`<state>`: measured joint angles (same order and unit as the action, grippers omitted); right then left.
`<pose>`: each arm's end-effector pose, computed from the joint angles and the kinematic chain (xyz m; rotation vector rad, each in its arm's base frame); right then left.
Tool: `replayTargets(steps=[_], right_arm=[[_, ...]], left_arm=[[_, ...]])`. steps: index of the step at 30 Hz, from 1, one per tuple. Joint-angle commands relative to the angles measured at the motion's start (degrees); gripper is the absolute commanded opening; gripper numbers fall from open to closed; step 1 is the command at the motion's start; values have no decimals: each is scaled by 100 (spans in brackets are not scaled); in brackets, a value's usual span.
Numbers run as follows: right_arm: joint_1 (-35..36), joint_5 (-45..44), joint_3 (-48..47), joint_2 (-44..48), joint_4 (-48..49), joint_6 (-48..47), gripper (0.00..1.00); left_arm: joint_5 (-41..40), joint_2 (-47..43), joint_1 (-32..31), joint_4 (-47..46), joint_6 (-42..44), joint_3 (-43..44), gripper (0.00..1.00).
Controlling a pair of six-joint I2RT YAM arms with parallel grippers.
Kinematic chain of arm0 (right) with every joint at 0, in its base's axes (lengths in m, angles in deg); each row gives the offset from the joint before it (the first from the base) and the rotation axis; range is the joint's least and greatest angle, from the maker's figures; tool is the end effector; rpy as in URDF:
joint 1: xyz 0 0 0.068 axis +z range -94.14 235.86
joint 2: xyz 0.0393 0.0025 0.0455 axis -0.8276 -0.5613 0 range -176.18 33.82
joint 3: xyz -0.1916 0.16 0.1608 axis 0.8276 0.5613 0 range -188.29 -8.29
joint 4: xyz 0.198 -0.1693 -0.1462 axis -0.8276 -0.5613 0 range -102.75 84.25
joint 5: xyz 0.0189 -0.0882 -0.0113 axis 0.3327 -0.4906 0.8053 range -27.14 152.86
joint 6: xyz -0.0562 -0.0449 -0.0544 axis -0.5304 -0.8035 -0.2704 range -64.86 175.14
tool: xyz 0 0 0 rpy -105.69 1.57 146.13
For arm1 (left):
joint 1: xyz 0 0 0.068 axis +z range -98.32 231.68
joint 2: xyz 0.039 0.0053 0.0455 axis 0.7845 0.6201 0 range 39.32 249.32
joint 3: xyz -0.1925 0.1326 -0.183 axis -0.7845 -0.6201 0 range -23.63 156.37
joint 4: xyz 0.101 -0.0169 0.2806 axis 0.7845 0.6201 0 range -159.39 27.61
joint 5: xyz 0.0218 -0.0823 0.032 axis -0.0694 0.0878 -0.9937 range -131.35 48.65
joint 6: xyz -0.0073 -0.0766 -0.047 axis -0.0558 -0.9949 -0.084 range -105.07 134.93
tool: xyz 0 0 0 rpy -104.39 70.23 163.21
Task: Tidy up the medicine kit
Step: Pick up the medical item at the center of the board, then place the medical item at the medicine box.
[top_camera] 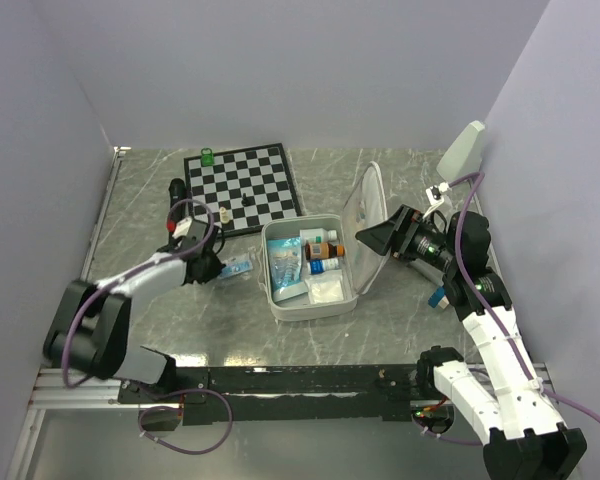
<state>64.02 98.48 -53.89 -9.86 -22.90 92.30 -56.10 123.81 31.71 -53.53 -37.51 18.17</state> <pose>0.2190 0.0790 0.3459 0.0239 1.9347 1.1102 0.3090 -0.0905 0.1227 -0.8014 2.4192 -0.1580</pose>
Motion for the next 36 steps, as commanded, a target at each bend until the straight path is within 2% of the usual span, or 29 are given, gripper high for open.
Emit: replayTargets(steps=[1, 5, 9, 14, 19, 22, 24, 31, 36], right_arm=[[89, -2, -89, 105, 142, -113, 99], [98, 33, -106, 53, 168, -96, 99], [89, 42, -168, 0, 159, -78, 99], [98, 42, -291, -18, 54, -69, 99], [89, 77, -370, -9, 27, -8, 100], [89, 112, -405, 17, 1, 18, 100], [89, 200, -397, 35, 44, 53, 100], [89, 393, -265, 26, 168, 115, 100], [80, 437, -317, 18, 124, 98, 100]], left_arm=[[217, -1317, 10, 804, -143, -173, 1], [375, -2373, 10, 1103, -161, 47, 1], [744, -3025, 10, 1069, -196, 319, 1], [1104, -3377, 2, 1060, -152, 952, 1], [1859, -3483, -7, 516, -266, 1383, 1], [2308, -3378, -121, -11, -503, 1567, 1], [2336, -3212, -392, -292, -582, 1760, 1], [2108, -1903, -1781, -917, -346, 3025, 1], [2151, -971, -2230, -1145, -222, 3790, 1]])
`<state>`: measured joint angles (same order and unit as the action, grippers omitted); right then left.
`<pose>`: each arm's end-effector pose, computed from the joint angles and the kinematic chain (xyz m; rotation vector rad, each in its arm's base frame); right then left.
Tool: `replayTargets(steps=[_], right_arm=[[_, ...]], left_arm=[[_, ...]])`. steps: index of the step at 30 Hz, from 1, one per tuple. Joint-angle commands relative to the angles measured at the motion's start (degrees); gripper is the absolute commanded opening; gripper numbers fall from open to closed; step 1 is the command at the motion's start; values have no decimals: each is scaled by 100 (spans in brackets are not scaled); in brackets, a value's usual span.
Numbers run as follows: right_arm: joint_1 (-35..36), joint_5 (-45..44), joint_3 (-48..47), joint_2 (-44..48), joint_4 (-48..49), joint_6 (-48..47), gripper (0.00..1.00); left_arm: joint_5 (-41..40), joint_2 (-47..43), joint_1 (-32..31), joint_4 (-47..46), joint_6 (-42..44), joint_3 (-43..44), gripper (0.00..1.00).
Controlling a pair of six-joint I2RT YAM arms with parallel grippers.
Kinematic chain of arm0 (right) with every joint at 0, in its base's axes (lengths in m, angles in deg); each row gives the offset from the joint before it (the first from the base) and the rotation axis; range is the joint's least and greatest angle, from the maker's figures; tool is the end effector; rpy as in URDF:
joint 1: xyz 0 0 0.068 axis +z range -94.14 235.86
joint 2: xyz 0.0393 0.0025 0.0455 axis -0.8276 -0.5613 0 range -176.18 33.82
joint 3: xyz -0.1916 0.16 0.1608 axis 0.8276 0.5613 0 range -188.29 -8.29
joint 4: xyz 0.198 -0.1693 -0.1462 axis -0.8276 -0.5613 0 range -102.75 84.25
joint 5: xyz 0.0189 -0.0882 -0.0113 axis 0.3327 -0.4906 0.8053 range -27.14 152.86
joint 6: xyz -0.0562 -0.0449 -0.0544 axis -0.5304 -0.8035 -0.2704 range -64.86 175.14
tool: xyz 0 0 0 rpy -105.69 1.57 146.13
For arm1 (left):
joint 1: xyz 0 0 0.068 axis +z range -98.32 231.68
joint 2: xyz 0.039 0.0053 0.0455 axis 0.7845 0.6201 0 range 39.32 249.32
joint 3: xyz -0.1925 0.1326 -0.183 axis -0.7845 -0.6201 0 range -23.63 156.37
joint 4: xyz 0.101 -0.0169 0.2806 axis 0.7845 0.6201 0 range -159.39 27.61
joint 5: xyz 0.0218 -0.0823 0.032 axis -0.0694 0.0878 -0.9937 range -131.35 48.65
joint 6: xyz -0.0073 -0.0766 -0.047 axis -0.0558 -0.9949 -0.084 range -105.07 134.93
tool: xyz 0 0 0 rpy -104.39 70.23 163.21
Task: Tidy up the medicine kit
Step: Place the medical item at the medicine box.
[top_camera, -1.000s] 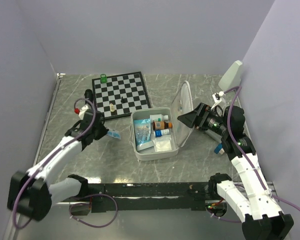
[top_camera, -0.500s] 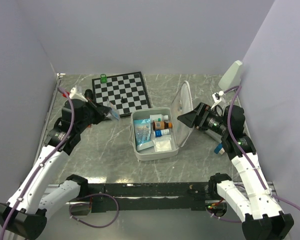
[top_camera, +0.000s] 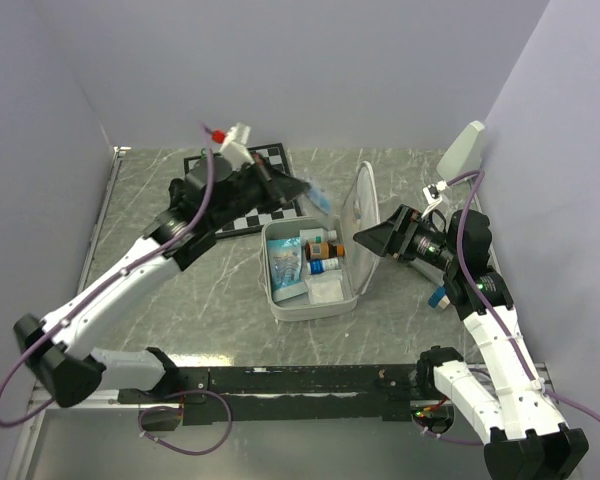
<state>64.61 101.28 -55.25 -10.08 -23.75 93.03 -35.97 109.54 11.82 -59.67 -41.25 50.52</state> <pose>0.2150 0.0839 0.3536 -0.0140 1.9386 1.1686 0.2679 -0.2336 0.4491 -0.1854 1.8480 -1.3054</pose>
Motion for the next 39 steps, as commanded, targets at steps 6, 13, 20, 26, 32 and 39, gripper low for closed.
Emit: replayTargets(steps=[6, 13, 20, 26, 32, 39], right_arm=[[30, 140, -217, 92, 130, -54, 100], [4, 96, -252, 101, 60, -150, 100], [12, 149, -200, 48, 174, -89, 100], [12, 158, -182, 57, 218, -80, 100], [12, 158, -182, 92, 218, -80, 100], [21, 158, -164, 136, 200, -106, 100]], left_arm=[[190, 1221, -523, -673, 196, 1136, 1], [173, 1592, -725, -620, 248, 1629, 1], [68, 1618, -839, -717, 90, 1681, 1], [-73, 1916, -945, -374, 73, 1998, 1], [-20, 2215, -1024, -505, -156, 1805, 1], [-152, 2523, -1138, -532, -253, 1743, 1]])
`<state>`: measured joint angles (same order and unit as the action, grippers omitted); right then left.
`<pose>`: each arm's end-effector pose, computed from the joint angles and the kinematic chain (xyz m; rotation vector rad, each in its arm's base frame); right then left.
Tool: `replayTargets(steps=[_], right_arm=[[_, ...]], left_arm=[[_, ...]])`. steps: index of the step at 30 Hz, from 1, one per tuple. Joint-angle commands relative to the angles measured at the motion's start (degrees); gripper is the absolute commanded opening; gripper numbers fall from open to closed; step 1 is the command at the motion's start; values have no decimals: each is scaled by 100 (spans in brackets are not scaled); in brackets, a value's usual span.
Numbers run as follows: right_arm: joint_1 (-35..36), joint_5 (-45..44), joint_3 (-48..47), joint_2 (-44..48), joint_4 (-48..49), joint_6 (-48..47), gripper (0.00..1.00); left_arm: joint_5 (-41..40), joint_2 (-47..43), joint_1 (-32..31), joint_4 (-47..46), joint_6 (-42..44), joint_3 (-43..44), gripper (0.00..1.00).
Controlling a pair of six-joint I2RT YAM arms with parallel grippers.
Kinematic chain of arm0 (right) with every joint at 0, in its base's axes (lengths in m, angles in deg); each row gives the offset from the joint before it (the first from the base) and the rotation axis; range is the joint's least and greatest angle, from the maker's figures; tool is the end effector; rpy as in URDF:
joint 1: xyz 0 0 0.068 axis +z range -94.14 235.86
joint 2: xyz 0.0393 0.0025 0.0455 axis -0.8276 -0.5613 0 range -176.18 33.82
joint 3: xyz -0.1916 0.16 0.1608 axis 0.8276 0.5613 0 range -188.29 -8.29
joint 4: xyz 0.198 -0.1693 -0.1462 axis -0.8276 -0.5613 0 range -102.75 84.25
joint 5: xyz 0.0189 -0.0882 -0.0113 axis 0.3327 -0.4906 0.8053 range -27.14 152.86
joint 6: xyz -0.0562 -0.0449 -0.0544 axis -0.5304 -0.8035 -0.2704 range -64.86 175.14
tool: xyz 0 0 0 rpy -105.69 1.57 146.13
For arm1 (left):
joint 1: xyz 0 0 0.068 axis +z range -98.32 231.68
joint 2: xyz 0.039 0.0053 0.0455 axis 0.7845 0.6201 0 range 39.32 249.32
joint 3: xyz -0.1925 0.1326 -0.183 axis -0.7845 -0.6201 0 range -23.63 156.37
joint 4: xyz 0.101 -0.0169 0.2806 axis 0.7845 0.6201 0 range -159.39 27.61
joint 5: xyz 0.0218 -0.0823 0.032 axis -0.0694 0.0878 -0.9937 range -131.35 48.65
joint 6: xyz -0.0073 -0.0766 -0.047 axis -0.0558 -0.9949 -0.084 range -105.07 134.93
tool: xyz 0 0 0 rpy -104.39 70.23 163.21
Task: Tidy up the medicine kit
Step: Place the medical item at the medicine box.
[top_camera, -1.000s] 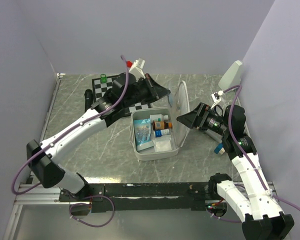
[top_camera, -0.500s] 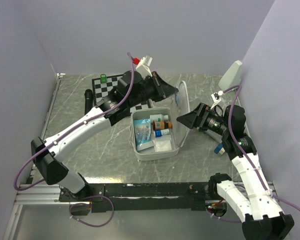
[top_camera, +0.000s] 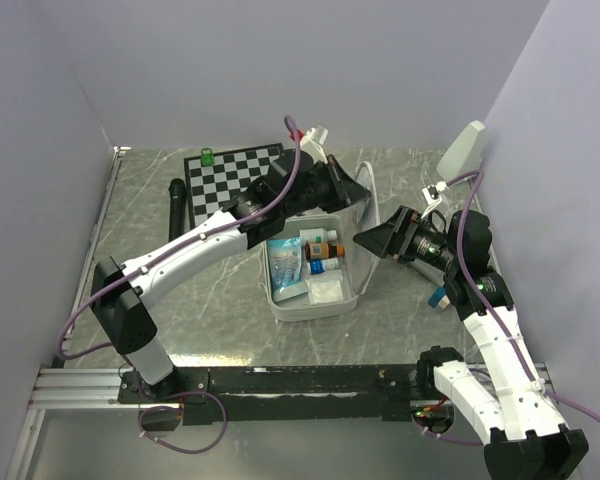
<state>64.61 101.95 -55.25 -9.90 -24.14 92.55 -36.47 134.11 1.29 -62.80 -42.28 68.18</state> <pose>0.2133 0.0844 0.3535 -0.0294 1.9412 1.1738 0.3029 -0.3768 0.4209 -0.0464 1.9723 -1.3953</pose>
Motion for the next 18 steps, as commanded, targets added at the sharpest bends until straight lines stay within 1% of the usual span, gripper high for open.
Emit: replayTargets(steps=[1, 5, 8, 10, 11, 12, 14, 16, 18], right_arm=[[21, 81, -173, 127, 231, -67, 100], [21, 55, -173, 162, 169, -120, 100], [21, 37, -147, 189, 161, -137, 100], [21, 28, -129, 215, 152, -146, 100], [12, 28, -129, 215, 152, -146, 100], [21, 28, -129, 215, 152, -146, 100], [12, 28, -138, 215, 160, -155, 100], [21, 28, -147, 215, 152, -155, 100], [12, 28, -129, 224, 143, -155, 100]], left_arm=[[-93, 119, -85, -211, -167, -40, 1], [-76, 330, -85, -27, -203, 21, 1], [-189, 199, -94, -184, -168, -5, 1], [-181, 198, -85, -89, -71, 134, 1], [-94, 268, -85, 17, -1, 240, 5], [-15, 330, -85, 174, 34, 354, 11], [117, 348, -94, 281, 96, 364, 35], [22, 147, -85, 212, 96, 163, 60], [-180, -99, -59, 132, 175, 22, 74]])
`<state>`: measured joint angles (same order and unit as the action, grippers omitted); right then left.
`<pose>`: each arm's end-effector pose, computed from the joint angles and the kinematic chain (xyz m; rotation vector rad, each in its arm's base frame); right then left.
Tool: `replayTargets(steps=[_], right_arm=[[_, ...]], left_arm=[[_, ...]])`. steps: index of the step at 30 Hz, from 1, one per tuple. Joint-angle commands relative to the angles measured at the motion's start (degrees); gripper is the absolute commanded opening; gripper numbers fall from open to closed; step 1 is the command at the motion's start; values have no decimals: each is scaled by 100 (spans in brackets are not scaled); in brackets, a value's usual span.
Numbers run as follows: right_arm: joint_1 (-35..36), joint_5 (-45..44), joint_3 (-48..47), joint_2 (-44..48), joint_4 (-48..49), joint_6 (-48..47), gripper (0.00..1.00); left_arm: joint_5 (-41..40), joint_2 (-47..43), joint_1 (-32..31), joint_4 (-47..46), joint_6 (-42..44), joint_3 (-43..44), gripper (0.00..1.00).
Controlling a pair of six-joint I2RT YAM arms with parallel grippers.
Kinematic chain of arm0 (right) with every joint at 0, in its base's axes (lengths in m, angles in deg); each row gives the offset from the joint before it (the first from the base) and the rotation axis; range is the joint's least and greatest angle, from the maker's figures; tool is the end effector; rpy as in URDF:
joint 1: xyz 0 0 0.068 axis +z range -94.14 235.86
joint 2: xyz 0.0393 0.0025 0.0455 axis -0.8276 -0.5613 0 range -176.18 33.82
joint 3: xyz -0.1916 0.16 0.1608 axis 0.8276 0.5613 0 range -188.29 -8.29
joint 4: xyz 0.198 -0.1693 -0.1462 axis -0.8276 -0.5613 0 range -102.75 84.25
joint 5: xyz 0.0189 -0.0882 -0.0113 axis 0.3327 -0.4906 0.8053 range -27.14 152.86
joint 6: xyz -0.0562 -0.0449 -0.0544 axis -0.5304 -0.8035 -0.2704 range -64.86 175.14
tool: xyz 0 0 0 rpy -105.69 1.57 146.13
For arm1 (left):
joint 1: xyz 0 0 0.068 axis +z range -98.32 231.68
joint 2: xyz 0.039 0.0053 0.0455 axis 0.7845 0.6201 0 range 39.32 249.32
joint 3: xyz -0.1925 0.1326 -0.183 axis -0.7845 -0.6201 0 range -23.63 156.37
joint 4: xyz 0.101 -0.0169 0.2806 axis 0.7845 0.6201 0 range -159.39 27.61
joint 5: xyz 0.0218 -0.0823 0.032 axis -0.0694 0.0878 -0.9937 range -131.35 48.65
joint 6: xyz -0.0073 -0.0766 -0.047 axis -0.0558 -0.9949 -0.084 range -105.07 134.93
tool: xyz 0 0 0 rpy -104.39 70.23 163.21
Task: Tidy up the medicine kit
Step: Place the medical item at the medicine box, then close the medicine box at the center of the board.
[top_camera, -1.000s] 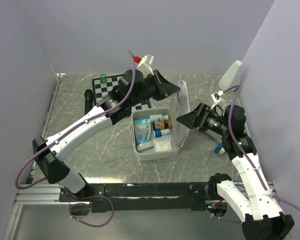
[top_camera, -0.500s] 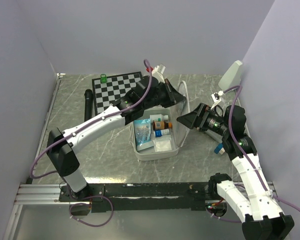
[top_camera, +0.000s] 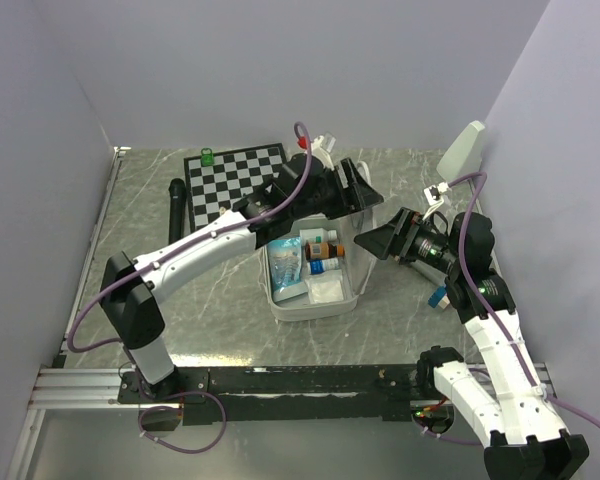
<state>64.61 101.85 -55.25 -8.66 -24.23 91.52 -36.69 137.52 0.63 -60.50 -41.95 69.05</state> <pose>0.2082 0.0835 0.3576 -0.0551 1.9178 1.1588 0.3089 -0.3926 0.3934 -0.0399 2.0613 -1.3422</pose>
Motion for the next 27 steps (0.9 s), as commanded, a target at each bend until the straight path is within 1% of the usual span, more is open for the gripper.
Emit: replayTargets(steps=[1, 3, 4, 6, 8, 10, 11, 13, 17, 19, 22, 25, 27], right_arm=[[21, 22, -129, 117, 143, -61, 100], [21, -5, -120, 126, 134, -70, 100], [21, -31, -129, 135, 117, -70, 100], [21, -66, -138, 143, 90, -78, 100], [21, -101, -147, 152, 73, -87, 100], [21, -93, -156, 135, 81, -79, 100], [21, -84, -147, 126, 90, -70, 100], [12, -58, -138, 100, 143, -52, 100], [30, -5, -112, 21, 204, -34, 100], [12, -13, -120, 3, 204, -43, 100], [21, -197, -164, -32, 3, -227, 100], [74, -557, -278, -85, -357, -517, 100], [109, -768, -340, -155, -542, -702, 100]], left_arm=[[-211, -528, 51, -80, 177, -66, 77], [-238, -652, 147, -19, 230, -40, 79], [-247, -678, 200, 8, 248, -31, 77], [-299, -740, 279, 17, 274, -57, 72], [-352, -732, 323, 69, 361, -49, 58], [-361, -670, 315, 122, 450, 4, 48], [-352, -618, 323, 148, 476, 39, 44], [-291, -477, 323, 192, 538, 109, 40], [-159, -170, 323, 122, 564, 180, 40], [34, -3, 332, -18, 573, 206, 39], [175, 121, 332, -115, 599, 294, 39], [-105, -141, 323, -89, 774, 180, 43], [-448, -448, 358, 200, 950, 14, 50]])
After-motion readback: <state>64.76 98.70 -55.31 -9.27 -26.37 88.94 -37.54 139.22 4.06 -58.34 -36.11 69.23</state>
